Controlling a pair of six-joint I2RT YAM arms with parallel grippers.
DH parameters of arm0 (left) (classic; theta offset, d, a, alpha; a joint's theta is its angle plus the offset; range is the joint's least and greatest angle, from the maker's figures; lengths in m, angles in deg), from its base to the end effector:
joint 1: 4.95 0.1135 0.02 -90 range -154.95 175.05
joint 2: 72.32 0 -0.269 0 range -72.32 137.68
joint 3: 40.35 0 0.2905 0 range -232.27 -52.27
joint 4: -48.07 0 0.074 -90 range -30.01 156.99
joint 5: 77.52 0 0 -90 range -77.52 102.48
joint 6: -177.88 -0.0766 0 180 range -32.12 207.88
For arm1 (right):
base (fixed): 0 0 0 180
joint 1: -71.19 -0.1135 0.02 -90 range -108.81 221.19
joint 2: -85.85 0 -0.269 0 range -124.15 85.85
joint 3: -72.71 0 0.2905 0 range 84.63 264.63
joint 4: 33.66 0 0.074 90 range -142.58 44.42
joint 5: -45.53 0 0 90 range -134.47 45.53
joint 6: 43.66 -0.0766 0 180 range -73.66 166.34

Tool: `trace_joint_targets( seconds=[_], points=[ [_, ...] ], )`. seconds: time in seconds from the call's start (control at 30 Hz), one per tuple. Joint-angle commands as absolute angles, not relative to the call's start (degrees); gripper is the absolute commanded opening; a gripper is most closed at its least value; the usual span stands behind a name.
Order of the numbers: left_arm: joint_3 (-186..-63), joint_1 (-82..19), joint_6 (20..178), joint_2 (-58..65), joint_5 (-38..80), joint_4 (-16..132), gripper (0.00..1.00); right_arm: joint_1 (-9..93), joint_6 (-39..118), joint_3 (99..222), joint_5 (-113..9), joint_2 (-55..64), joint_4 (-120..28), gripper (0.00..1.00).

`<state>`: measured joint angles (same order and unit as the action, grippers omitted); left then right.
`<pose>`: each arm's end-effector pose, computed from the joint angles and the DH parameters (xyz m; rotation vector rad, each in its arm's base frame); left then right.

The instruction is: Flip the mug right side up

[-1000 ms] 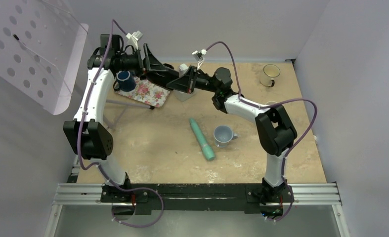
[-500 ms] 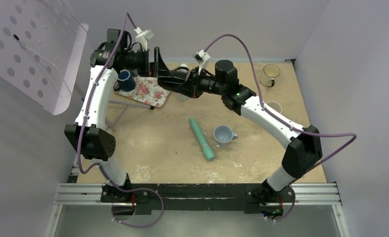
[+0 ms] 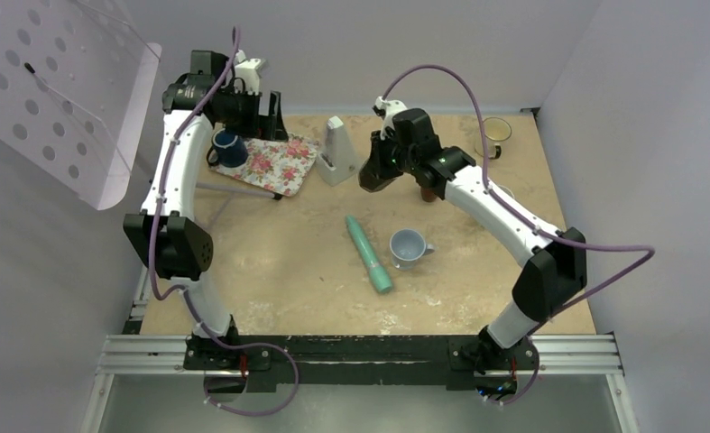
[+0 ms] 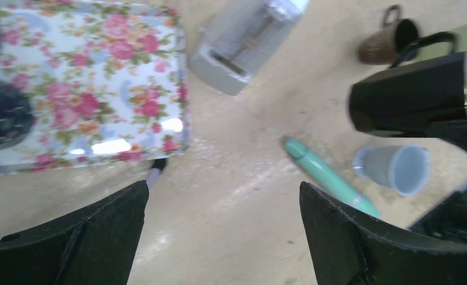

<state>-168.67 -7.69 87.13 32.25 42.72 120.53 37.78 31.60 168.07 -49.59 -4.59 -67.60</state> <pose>0.4437 -0.0599 0.3855 0.3115 2.3474 -0.6519 0.3660 0.2496 0.3345 -0.4011 2.0940 0.5989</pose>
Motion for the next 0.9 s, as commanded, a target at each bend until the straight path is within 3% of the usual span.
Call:
trace_joint_targets(
  seconds=[0.0,0.23,0.6,0.73,0.87],
  points=[
    [-176.5,-7.6,77.3,36.7,23.9,124.3,1.00,38.0,33.4,177.5,-38.5,-9.4,-76.3,0.00],
    [-186.2,-7.9,64.0,48.5,4.9,126.1,0.99,37.9,34.6,184.7,-41.2,-21.1,-82.5,0.00],
    [-187.5,-6.8,61.8,59.4,-0.2,121.6,1.00,37.9,35.4,190.9,-42.2,-31.9,-85.2,0.00],
    [-184.1,-6.6,60.0,59.8,-1.9,115.6,1.00,38.0,35.9,193.8,-41.4,-31.9,-86.4,0.35],
    [-183.1,-6.5,56.9,60.6,-1.2,110.7,1.00,37.8,36.4,195.0,-41.3,-29.9,-85.9,0.48]
  ],
)
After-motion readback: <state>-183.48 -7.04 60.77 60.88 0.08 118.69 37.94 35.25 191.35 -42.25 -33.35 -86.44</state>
